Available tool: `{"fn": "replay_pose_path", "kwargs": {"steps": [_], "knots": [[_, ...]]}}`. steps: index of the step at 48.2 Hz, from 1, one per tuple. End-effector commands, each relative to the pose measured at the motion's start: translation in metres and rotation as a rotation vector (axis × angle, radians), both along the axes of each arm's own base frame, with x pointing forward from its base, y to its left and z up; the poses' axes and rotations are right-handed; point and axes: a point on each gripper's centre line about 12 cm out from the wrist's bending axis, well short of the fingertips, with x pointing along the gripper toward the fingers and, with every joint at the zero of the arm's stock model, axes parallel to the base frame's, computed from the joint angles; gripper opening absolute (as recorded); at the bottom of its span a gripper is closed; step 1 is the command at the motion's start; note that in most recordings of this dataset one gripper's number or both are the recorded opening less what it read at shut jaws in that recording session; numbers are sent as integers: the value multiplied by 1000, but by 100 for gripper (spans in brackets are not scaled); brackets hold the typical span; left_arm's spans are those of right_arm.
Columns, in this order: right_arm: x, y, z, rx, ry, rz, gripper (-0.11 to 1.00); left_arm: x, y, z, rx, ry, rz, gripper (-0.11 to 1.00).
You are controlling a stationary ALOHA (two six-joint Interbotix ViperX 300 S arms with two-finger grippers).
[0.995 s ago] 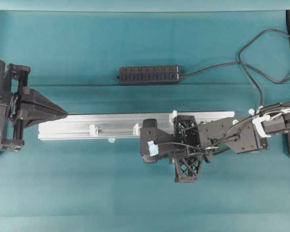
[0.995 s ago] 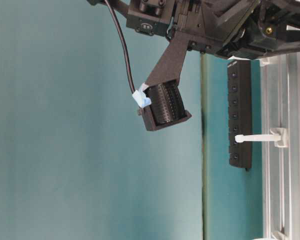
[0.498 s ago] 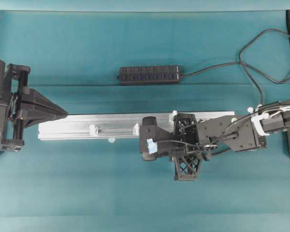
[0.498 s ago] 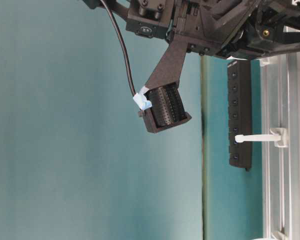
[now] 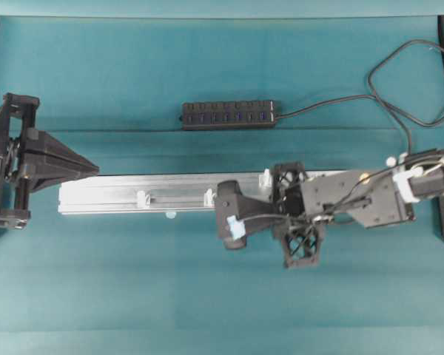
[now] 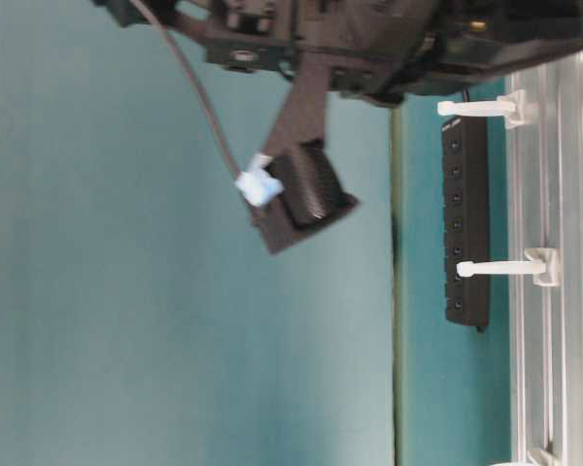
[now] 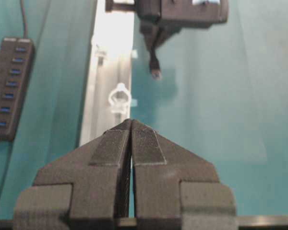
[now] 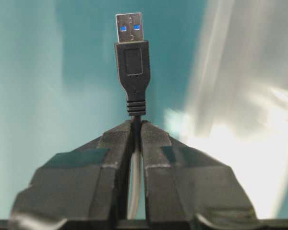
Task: Pass the USB cable through three rings with both arms.
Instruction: 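Lift the plug with the right gripper and push it through the rightmost white ring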
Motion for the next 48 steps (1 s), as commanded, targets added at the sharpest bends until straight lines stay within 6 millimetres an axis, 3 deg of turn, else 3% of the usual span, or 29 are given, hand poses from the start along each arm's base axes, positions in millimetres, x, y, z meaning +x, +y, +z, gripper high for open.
{"fn": "replay_pose_path", "kwargs": {"steps": [1,20,30,37,48], "knots": [[1,-7,24,-19,-26,20,-8,1,1,5,5,-12,4,1],[-12,-27,79,-66,-1,23,-8,-2,1,6,-2,-9,7,1],[-34,-45,109,-132,10,-3,-8,-9,1,14,1,-44,4,1],[-49,-55,106,-146,38,-25,-8,-15,1,21,6,-77,4,1],[-51,-55,84,-137,-7,-21,-8,-18,0,28,-3,-108,6,1]]}}
